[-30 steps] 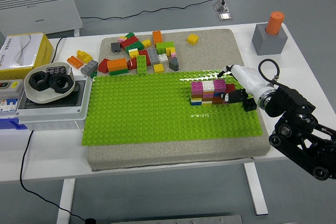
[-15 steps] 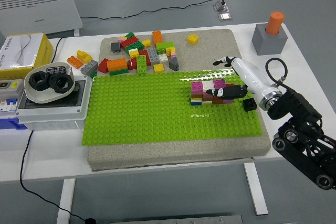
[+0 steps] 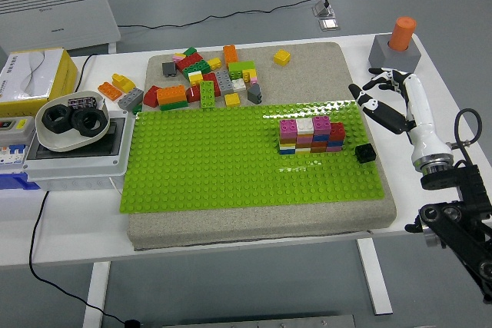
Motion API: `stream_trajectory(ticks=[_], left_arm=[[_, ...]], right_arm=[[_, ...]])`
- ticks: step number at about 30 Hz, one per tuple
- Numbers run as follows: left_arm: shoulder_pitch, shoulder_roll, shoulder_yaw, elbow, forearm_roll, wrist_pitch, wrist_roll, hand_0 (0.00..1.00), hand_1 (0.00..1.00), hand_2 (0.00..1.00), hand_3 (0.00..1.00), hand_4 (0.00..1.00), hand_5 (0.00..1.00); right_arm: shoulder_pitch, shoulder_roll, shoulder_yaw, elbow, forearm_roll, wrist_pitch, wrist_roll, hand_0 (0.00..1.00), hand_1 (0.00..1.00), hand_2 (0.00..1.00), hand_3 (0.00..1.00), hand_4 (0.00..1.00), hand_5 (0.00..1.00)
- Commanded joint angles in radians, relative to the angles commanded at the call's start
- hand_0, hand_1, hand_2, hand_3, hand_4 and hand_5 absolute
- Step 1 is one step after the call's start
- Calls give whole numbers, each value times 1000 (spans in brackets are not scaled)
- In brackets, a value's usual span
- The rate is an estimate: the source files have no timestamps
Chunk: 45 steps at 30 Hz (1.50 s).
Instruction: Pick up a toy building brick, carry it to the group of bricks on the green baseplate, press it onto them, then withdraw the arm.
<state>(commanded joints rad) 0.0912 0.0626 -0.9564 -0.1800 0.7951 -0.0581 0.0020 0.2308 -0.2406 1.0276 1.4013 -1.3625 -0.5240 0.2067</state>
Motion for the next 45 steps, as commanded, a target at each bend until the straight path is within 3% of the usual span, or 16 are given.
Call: stream_trajectory(ticks=[8, 26, 27, 31, 32, 38, 45], left_arm=[[-6, 5, 11, 0, -6, -34, 31, 691, 553, 654, 816, 998, 998], [-10, 20, 78, 0, -52, -50, 44, 696, 554, 655, 828, 998, 998], [-10, 21, 78, 0, -51, -50, 44, 696, 555, 655, 830, 998, 998], [-10, 21, 71, 0, -45, -50, 44, 696, 555, 655, 830, 998, 998], [-10, 21, 69, 0, -43, -51, 44, 697, 555, 654, 830, 998, 998], [-10, 20, 52, 0, -29, -50, 43, 697, 555, 654, 830, 998, 998], [-13, 19, 26, 0, -3, -50, 46, 698, 556, 654, 832, 998, 998]], right_arm=[[7, -3, -34, 4, -57, -7, -22, 674, 669, 693, 358, 787, 467], [28, 5, -110, -28, -228, 2, -113, 700, 697, 724, 458, 785, 476], [30, 6, -112, -28, -242, 6, -119, 705, 703, 732, 471, 846, 589], [39, 6, -130, -24, -309, 14, -161, 705, 703, 732, 471, 846, 589], [41, 4, -139, -23, -324, 13, -177, 721, 725, 758, 497, 942, 744], [50, 3, -167, -20, -375, 8, -230, 721, 725, 758, 497, 942, 744], [70, 6, -223, -18, -504, 26, -349, 744, 765, 794, 529, 938, 735]])
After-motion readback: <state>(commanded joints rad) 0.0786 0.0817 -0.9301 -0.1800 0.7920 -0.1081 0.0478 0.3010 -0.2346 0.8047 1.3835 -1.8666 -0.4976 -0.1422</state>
